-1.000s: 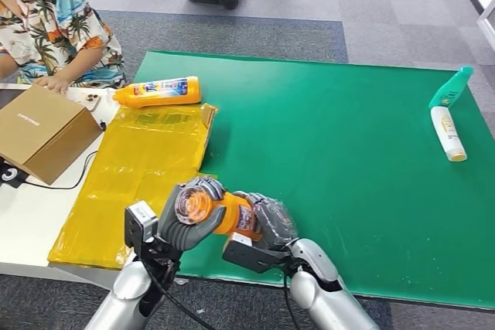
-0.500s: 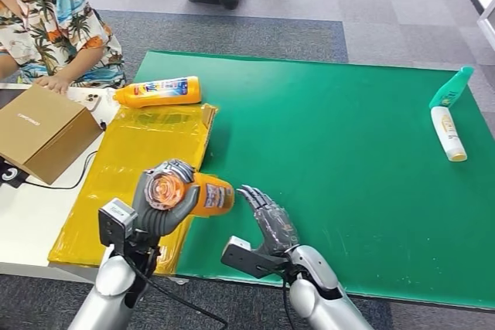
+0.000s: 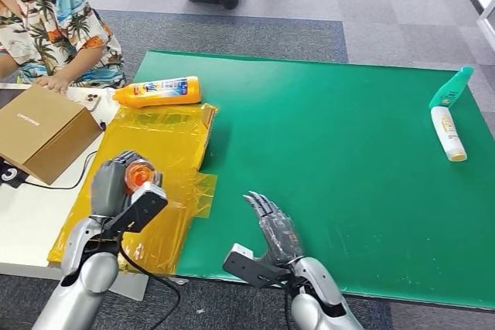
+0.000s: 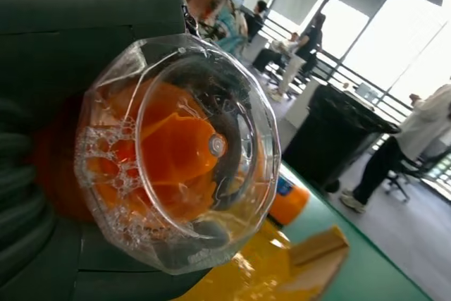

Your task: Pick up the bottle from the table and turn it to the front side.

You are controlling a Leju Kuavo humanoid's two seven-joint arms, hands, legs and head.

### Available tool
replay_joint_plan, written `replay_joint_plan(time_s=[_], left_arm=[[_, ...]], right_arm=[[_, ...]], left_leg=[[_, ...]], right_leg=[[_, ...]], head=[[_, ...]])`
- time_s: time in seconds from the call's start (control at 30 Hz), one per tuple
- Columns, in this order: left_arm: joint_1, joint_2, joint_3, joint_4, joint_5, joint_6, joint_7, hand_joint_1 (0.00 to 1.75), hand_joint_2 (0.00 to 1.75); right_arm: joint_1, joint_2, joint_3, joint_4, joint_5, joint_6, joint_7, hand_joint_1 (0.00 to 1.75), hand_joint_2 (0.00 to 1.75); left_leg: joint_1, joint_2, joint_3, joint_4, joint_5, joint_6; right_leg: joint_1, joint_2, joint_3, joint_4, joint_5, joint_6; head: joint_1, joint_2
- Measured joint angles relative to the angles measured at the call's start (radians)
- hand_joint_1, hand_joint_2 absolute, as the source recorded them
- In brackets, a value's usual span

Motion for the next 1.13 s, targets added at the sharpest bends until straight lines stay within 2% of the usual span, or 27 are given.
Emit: replay_joint_plan(time_s=[0.13,0.33,0.53,0.77,1.13], left_arm=[[-0.001,0.002,0.037,0.015,-0.095,0.020,0.075,0.00,1.75],[-0.005,-0.004,0.097,0.085,-0.210,0.059,0.157,0.00,1.75],[-0.008,-0.018,0.141,0.136,-0.284,0.086,0.187,0.00,1.75],[-0.021,-0.035,0.159,0.167,-0.300,0.093,0.188,0.00,1.75],[-0.023,-0.065,0.164,0.176,-0.307,0.143,0.139,0.00,1.75]], right_arm=[[0.021,0.000,-0.013,-0.033,0.019,0.014,0.006,0.00,1.75],[0.037,0.000,-0.022,-0.067,0.039,0.032,0.013,0.00,1.75],[0.045,0.000,-0.024,-0.083,0.051,0.043,0.019,0.00,1.75],[0.056,0.000,-0.027,-0.095,0.058,0.053,0.020,0.00,1.75],[0.062,0.000,-0.030,-0.100,0.065,0.073,0.021,0.00,1.75]], left_leg=[[0.000,0.000,0.000,0.000,0.000,0.000],[0.000,0.000,0.000,0.000,0.001,-0.001],[0.000,0.000,0.000,0.000,0.001,-0.001],[0.000,0.000,0.000,0.000,0.001,-0.001],[0.000,0.000,0.000,0.000,0.001,-0.001]], right_leg=[[0.000,0.000,0.000,0.000,0.000,0.000],[0.000,0.000,0.000,0.000,0.000,0.000],[0.000,0.000,0.000,0.000,0.000,0.000],[0.000,0.000,0.000,0.000,0.000,0.000],[0.000,0.000,0.000,0.000,0.000,0.000]], head=[[0.000,0.000],[0.000,0.000],[0.000,0.000],[0.000,0.000],[0.000,0.000]])
